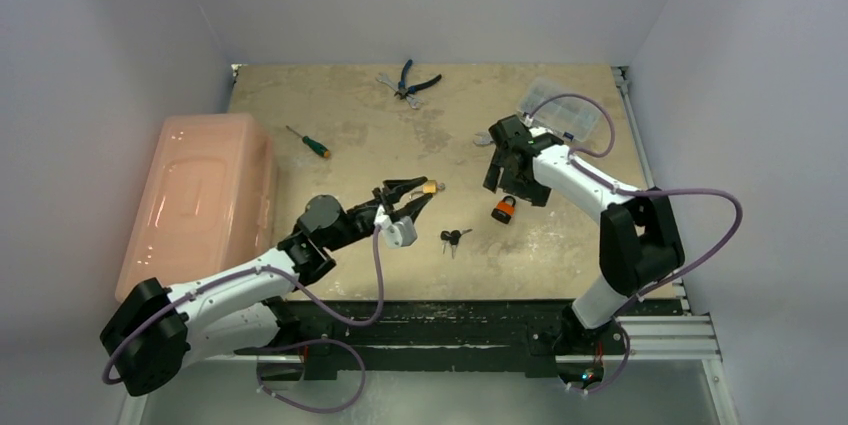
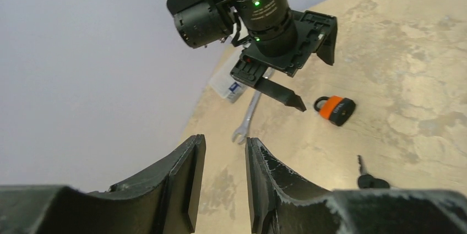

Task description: Unlock with the key

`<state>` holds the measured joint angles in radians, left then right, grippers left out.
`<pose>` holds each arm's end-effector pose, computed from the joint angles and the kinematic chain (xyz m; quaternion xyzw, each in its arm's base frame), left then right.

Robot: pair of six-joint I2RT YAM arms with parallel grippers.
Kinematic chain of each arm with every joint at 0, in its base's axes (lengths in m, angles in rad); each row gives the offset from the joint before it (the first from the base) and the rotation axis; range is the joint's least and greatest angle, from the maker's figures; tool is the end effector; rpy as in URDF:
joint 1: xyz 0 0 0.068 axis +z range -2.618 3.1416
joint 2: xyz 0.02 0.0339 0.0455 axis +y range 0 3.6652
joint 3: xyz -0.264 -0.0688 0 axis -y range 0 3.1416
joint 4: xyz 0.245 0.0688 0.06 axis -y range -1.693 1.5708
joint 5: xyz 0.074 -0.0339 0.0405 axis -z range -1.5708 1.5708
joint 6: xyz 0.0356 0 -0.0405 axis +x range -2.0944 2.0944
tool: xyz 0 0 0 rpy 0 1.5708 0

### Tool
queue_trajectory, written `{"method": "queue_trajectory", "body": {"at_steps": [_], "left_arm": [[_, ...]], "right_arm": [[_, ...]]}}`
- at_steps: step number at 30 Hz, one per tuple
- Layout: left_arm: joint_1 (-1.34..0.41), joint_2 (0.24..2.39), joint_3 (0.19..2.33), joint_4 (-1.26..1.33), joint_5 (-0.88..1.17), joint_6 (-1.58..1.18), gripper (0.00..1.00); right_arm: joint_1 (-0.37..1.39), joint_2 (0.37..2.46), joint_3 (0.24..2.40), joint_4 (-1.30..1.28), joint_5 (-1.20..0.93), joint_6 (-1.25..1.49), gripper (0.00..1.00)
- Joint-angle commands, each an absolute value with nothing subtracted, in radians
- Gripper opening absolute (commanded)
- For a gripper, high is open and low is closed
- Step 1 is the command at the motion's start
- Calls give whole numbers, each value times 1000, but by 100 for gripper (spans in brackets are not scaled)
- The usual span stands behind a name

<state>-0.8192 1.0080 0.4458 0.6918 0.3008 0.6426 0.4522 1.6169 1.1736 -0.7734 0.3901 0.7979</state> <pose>0.1463 -0.1720 0.2709 0.5193 0.4106 -0.1640 0.7313 0.2904 0.1260 0.2260 0.1997 0.9454 -0.0536 0.2518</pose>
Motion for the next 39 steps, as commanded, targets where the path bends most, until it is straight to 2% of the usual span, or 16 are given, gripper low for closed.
{"method": "queue_trajectory", "body": {"at_steps": [1,10,16,24,28,33,35,39], "left_arm": [[-826,1054,510,654,423,574,37],[-863,1148,540,584,490,564,37],[-867,1155,543,575,489,572,37],[-869,1152,545,569,492,580,37],[-868,1144,547,559,486,593,37],[-870,1134,548,556,486,598,37],[-870,1131,548,555,486,599,37],[-870,1128,550,550,485,603,37]], "right_arm": [[447,1658,1151,-772,310,816,99],[437,1746,1107,-712,264,809,97],[437,1791,1076,-681,265,814,84],[437,1789,1071,-668,275,807,58],[438,1750,1054,-627,253,789,59],[464,1748,1058,-608,219,767,52],[485,1762,1075,-612,214,752,46],[544,1786,1121,-633,234,743,47]]}}
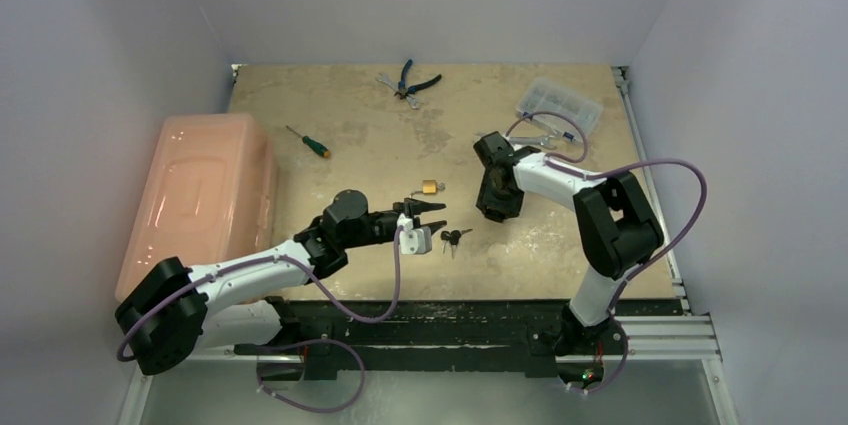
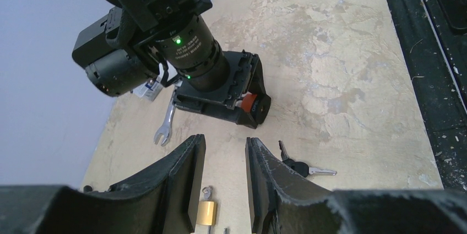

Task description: Unlock with the key

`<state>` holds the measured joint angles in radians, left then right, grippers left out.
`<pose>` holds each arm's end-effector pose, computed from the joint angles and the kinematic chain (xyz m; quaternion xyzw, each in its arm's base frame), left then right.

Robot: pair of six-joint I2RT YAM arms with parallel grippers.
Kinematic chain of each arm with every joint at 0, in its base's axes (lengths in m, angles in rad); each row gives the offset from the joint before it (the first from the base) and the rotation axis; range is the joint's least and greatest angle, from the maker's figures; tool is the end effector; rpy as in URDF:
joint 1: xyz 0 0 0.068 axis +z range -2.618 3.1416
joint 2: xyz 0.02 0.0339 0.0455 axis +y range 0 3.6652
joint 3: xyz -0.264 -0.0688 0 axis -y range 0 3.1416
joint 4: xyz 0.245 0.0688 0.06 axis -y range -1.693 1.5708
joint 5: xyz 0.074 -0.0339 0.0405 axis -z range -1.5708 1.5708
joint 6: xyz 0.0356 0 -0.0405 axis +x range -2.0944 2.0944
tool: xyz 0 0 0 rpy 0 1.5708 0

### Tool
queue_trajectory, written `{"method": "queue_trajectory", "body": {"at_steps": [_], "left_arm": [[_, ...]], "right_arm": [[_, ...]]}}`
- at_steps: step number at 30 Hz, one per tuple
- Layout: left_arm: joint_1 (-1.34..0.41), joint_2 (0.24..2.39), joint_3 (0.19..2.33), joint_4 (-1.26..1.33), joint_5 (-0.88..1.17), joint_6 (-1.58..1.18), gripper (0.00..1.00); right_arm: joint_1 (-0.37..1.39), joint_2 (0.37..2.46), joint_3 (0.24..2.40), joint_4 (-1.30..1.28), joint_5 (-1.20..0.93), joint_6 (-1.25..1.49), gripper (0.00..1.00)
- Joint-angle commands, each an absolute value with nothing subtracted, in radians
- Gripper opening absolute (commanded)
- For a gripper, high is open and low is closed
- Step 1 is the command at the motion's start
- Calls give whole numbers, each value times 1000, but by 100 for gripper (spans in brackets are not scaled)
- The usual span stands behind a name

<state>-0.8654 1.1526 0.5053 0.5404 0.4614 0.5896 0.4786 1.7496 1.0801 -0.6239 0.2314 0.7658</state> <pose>0.1498 -0.2004 0.2436 0.5957 0.4392 -0.2579 0.6211 0.2932 0.1429 0.1638 0.1566 0.9714 -0.0129 0.1782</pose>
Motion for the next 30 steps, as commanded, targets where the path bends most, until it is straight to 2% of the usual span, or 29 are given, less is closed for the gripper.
{"method": "queue_trajectory", "body": {"at_steps": [1,4,8,10,13,14,21,30], "left_arm": [[-870,1126,549,548,485,604,37],[-870,1126,549,543,484,608,37],[-871,1128,550,533,480,620,37],[-874,1129,550,527,476,626,37],[-876,1131,551,519,477,638,37],[-877,1132,550,515,478,646,37],[-882,1152,548,512,472,656,37],[-900,1170,547,525,477,636,37]], "right_arm": [[554,1790,1132,-637,236,742,47],[569,1810,1167,-640,229,737,48],[574,1833,1194,-654,226,735,56],[574,1833,1193,-660,228,734,66],[574,1829,1192,-682,229,741,93],[574,1829,1191,-685,227,741,98],[574,1783,1188,-690,249,730,99],[580,1550,1088,-585,344,654,99]]}}
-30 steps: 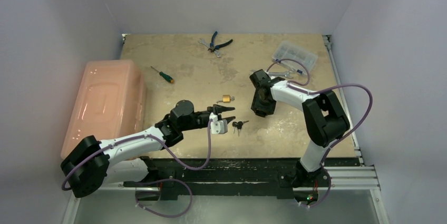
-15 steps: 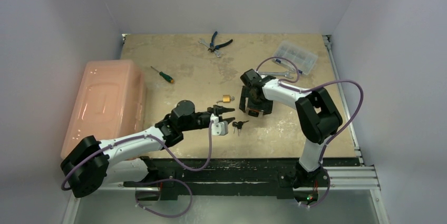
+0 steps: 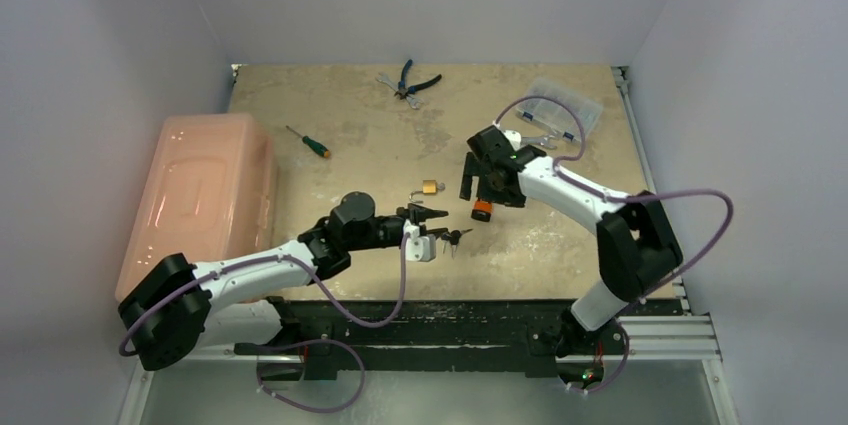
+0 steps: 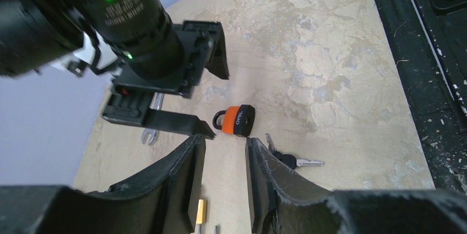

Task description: Unlock with the key

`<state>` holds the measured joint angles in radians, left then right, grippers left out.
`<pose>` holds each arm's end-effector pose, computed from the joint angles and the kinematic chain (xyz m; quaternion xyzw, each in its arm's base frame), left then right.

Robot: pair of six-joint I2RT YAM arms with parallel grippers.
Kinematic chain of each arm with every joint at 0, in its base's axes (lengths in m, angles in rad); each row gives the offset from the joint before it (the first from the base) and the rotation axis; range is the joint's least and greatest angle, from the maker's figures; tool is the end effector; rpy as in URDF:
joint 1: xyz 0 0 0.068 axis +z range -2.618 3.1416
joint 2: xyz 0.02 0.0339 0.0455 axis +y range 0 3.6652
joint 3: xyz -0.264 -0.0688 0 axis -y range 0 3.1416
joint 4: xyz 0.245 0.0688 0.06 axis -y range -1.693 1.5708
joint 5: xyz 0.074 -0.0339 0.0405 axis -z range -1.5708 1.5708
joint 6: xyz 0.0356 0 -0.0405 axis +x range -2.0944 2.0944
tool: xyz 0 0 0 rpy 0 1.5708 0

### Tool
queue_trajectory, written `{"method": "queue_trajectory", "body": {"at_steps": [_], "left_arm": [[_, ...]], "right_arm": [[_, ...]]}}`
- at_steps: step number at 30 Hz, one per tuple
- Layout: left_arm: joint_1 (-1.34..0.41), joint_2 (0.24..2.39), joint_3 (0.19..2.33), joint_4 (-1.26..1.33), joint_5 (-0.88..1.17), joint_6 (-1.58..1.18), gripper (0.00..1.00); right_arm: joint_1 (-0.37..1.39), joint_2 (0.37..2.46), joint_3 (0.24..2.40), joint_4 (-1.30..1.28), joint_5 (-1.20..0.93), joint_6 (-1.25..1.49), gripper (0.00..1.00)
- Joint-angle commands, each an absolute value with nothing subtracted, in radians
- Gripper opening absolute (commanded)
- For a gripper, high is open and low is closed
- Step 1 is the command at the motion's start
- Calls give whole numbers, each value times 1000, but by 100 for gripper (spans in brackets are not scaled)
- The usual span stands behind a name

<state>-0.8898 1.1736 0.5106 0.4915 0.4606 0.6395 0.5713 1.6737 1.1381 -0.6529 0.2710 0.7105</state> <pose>0.1465 -0.2059 0.2354 0.6217 0.4358 -0.2515 0.6002 0.2818 0.1698 0.2022 0.0933 0.9686 0.0062 0.2302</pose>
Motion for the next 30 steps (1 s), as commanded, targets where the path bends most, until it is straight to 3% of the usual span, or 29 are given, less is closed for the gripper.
{"method": "queue_trajectory", "body": {"at_steps": [1,11,18,30], "left_arm": [[-902,1165,546,527,473,640,37],[-902,1064,505,582,346,718,34],[-902,1003,480,644,258,744,34],[-902,958,482,652,245,737,34]], "right_arm": [[583,1527,1066,-563,338,627,99],[630,1401,978,-526,144,564,99],[722,1441,970,-510,100,629,79],[810,1619,1025,-527,156,706,60]]}}
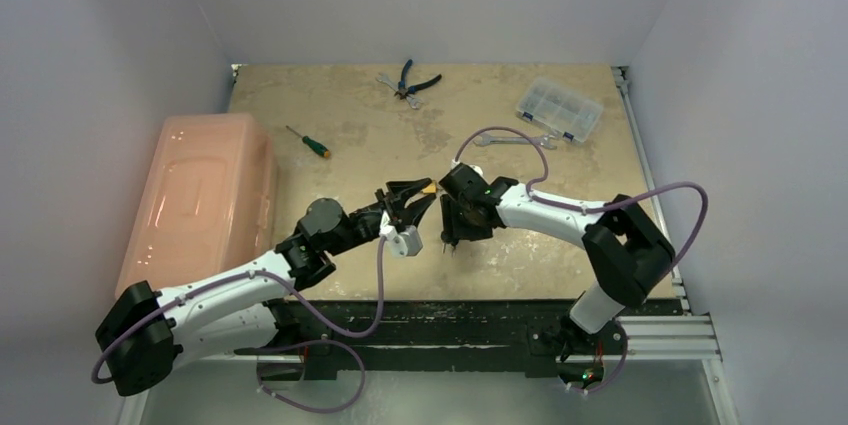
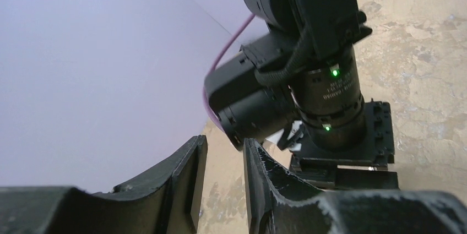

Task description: Unlock with the key

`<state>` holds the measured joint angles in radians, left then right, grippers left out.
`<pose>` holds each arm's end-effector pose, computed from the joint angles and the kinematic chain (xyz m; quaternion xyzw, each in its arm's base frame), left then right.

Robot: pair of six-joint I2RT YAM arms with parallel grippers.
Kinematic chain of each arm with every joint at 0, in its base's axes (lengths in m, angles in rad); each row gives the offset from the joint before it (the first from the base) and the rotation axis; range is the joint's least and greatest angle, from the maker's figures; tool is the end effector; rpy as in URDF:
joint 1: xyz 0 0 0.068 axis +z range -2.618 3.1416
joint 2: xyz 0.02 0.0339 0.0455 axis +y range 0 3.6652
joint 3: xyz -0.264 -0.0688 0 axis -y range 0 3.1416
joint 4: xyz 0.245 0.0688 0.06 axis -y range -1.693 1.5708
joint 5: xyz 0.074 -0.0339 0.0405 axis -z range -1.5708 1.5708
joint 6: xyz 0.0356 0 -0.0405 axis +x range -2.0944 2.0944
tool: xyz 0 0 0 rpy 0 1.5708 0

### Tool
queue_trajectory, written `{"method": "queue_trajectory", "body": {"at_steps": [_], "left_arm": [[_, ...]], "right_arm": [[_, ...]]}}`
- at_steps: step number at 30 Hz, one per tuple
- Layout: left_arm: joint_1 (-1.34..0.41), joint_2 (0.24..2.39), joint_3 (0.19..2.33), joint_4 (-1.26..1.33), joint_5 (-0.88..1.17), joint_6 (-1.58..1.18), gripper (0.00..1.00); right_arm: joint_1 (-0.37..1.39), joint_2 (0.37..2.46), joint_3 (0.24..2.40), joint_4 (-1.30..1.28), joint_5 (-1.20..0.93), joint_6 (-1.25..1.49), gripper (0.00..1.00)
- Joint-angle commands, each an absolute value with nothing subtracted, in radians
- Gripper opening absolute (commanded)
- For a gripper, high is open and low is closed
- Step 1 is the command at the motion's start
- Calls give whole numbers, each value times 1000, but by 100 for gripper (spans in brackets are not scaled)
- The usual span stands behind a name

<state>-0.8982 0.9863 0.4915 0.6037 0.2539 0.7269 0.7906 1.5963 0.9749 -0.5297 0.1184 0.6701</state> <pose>0.1340 -0.1825 0.2819 0.5456 0.3869 -0.1474 0.7286 0.2178 0.2141 0.1837 -0.0465 0.9753 0.0956 0.1935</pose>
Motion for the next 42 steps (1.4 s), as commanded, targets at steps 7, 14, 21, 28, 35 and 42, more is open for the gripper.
{"method": "queue_trajectory", "body": {"at_steps": [7,14,21,28,35,42], "left_arm": [[-903,950,484,647,252,733,34],[-902,947,485,645,256,732,34],[-902,951,485,644,258,731,34],[-902,959,488,641,259,729,34],[-902,959,486,641,265,726,34],[-902,954,486,650,271,708,34]], "right_arm": [[824,1684,1056,-526,178,713,56],[825,1736,1079,-526,209,708,50],[824,1753,1080,-529,213,699,23],[825,1719,1085,-530,179,692,1],[824,1652,1103,-521,107,693,0],[824,1581,1094,-501,86,767,0]]}}
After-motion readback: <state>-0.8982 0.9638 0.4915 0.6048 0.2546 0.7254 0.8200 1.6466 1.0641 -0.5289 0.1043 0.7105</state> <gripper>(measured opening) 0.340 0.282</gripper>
